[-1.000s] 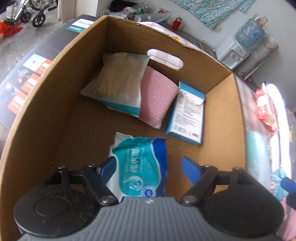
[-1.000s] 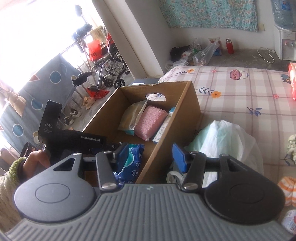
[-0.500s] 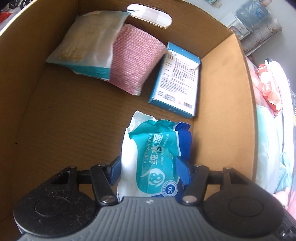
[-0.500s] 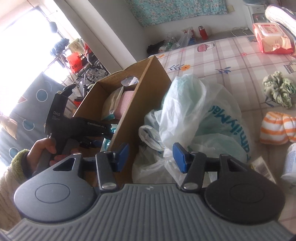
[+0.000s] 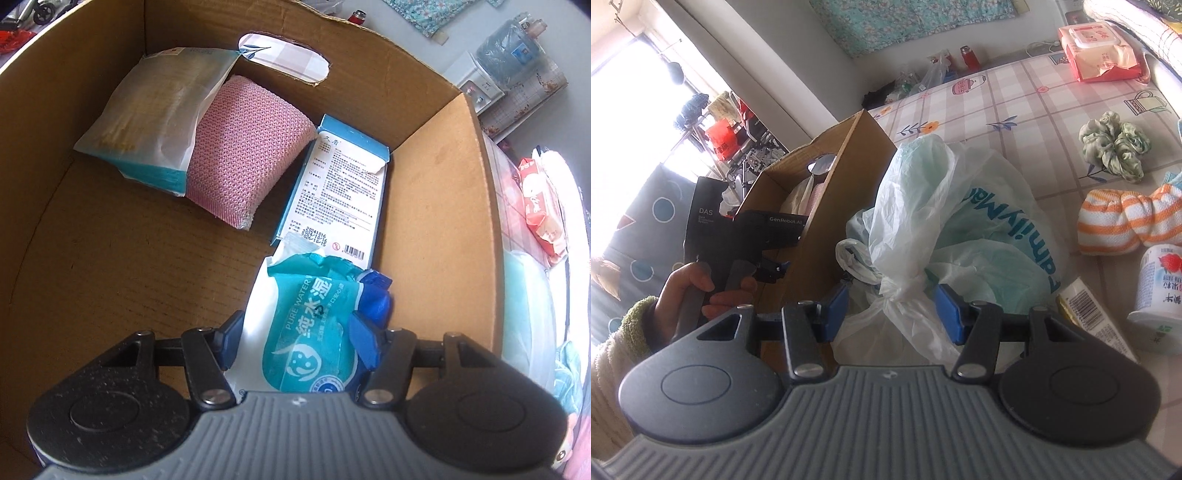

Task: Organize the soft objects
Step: 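Move the left tool back over the bed toward the pink plush toy, then grasp the pink plush toy with the right tool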

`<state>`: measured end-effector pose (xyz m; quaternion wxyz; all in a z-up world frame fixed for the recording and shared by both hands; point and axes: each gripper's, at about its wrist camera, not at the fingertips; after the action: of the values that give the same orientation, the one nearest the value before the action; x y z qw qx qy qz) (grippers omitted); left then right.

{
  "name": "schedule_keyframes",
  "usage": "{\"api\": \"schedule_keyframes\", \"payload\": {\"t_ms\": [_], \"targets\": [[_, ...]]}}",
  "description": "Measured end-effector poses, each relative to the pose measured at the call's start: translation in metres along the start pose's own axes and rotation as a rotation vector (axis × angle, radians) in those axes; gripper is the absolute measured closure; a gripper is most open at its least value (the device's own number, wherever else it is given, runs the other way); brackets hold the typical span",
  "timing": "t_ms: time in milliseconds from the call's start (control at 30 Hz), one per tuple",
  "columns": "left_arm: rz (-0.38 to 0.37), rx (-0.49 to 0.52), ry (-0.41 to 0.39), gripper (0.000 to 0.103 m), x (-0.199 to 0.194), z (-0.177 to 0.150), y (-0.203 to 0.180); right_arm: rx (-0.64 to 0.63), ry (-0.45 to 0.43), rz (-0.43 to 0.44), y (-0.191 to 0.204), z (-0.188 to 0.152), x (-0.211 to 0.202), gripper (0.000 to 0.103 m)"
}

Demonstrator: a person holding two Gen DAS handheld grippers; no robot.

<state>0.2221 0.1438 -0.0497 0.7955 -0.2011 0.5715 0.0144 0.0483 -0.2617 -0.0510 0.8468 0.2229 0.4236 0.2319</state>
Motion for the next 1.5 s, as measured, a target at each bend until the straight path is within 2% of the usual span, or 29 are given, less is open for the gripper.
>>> {"api": "schedule_keyframes", "payload": {"t_ms": [100,167,233,333,467,633,700,800,933,1033,1100,1233,1333,1433,1500], "targets": [[0.002,0.008,0.007,0.038,-0.001,0.001,-0.001,0.013,0.01,-0.002,-0.001,-0.006,0.003,0.05],[-0.011,0.012,0.001,0.03,-0.004,0.0,-0.002,0.012,0.013,-0.012,-0.001,-0.01,0.005,0.05],[-0.032,0.018,-0.019,0.023,-0.015,-0.003,-0.002,0.002,0.01,-0.026,0.0,-0.012,0.006,0.049],[-0.051,0.034,-0.061,0.021,-0.036,-0.009,-0.002,-0.017,-0.007,-0.043,0.002,-0.015,0.001,0.046],[-0.06,0.074,-0.161,0.02,-0.075,-0.02,-0.008,-0.031,-0.034,-0.056,0.0,-0.02,-0.006,0.043],[-0.04,0.219,-0.335,0.019,-0.127,-0.048,-0.036,-0.043,-0.087,-0.076,-0.005,-0.023,-0.025,0.041],[-0.06,0.279,-0.389,0.018,-0.141,-0.063,-0.053,-0.046,-0.136,-0.093,-0.008,-0.023,-0.042,0.04],[-0.132,0.345,-0.417,0.016,-0.147,-0.085,-0.087,-0.069,-0.226,-0.142,-0.013,-0.019,-0.074,0.036],[-0.285,0.449,-0.384,0.016,-0.132,-0.116,-0.145,-0.103,-0.341,-0.257,-0.029,-0.008,-0.124,0.034],[-0.359,0.553,-0.348,0.016,-0.107,-0.142,-0.185,-0.072,-0.399,-0.333,-0.051,0.001,-0.162,0.034],[-0.361,0.632,-0.328,0.016,-0.085,-0.157,-0.208,-0.043,-0.422,-0.367,-0.066,0.001,-0.184,0.034],[-0.312,0.816,-0.282,0.016,-0.034,-0.2,-0.249,0.038,-0.425,-0.445,-0.1,-0.006,-0.214,0.034],[-0.333,0.91,-0.25,0.016,-0.01,-0.229,-0.265,0.124,-0.4,-0.479,-0.131,-0.014,-0.222,0.034],[-0.357,0.984,-0.264,0.016,0.009,-0.253,-0.275,0.225,-0.374,-0.494,-0.163,-0.022,-0.218,0.037],[-0.373,1.018,-0.303,0.012,0.016,-0.263,-0.279,0.278,-0.36,-0.486,-0.179,-0.025,-0.213,0.044]]}}
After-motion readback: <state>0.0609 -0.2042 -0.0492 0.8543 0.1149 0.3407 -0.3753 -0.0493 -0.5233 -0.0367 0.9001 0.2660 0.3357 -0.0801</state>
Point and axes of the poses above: each gripper's, at about its wrist camera, not at the fingertips, and x roughly the way its jaws point, y to its left, z to its top, and after that the axes turned 1 degree about x, right-handed
